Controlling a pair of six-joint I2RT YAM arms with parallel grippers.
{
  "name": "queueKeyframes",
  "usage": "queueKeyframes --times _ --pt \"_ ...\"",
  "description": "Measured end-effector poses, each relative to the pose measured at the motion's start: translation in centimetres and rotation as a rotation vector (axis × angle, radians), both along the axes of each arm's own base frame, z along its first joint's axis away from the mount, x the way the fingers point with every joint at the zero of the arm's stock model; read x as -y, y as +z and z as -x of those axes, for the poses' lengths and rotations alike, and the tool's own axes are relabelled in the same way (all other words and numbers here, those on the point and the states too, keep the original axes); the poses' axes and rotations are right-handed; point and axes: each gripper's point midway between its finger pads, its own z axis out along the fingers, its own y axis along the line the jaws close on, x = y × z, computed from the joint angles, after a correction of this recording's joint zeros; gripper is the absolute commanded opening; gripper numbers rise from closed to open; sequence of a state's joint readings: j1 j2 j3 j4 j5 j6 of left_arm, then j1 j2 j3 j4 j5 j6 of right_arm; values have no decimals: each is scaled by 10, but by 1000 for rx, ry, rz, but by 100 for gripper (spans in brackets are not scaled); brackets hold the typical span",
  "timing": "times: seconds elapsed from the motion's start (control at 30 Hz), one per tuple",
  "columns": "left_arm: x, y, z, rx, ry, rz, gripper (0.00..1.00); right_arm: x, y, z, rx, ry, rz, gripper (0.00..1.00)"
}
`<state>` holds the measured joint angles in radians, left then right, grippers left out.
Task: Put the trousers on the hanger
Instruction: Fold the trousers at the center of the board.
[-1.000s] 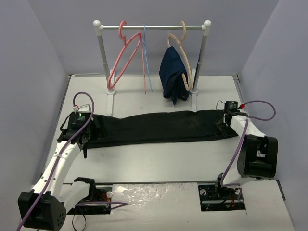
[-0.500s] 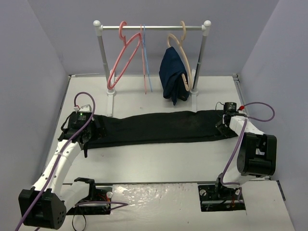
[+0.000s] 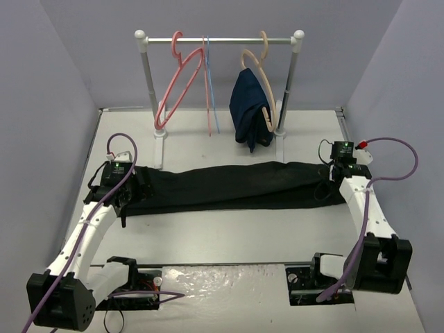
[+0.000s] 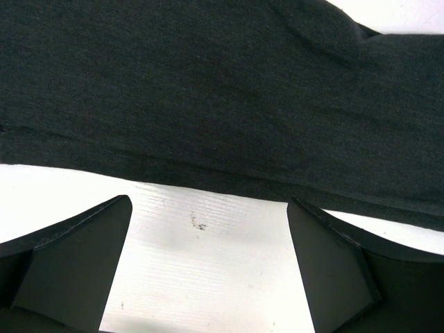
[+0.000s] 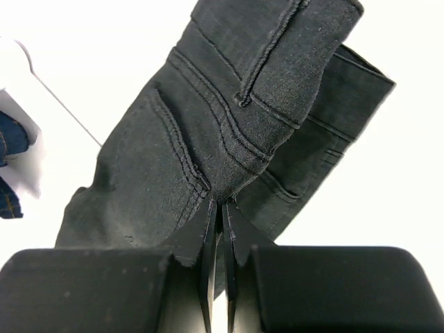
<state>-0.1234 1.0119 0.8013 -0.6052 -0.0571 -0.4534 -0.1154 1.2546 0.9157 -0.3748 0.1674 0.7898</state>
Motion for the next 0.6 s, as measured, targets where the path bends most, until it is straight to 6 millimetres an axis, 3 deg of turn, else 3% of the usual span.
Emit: queueKeyframes --times 0.13,0.23,0.33,0.4,0.43,0.6 --pt "0 0 0 0 0 0 94 0 -1 16 -3 -22 3 0" --pt "0 0 0 -2 1 -1 94 0 -26 35 -66 -40 -4 6" --pt "-1 -3 0 -12 3 -5 94 -3 -59 59 -165 -56 -21 24" --pt "-1 -5 0 -21 5 -9 94 -5 -76 73 -225 -64 -31 42" --pt "-2 -6 0 -25 7 -11 94 -6 -81 79 -246 -66 -34 45" --pt "-1 -7 0 -31 2 -12 93 -12 -78 78 -253 -24 -21 57"
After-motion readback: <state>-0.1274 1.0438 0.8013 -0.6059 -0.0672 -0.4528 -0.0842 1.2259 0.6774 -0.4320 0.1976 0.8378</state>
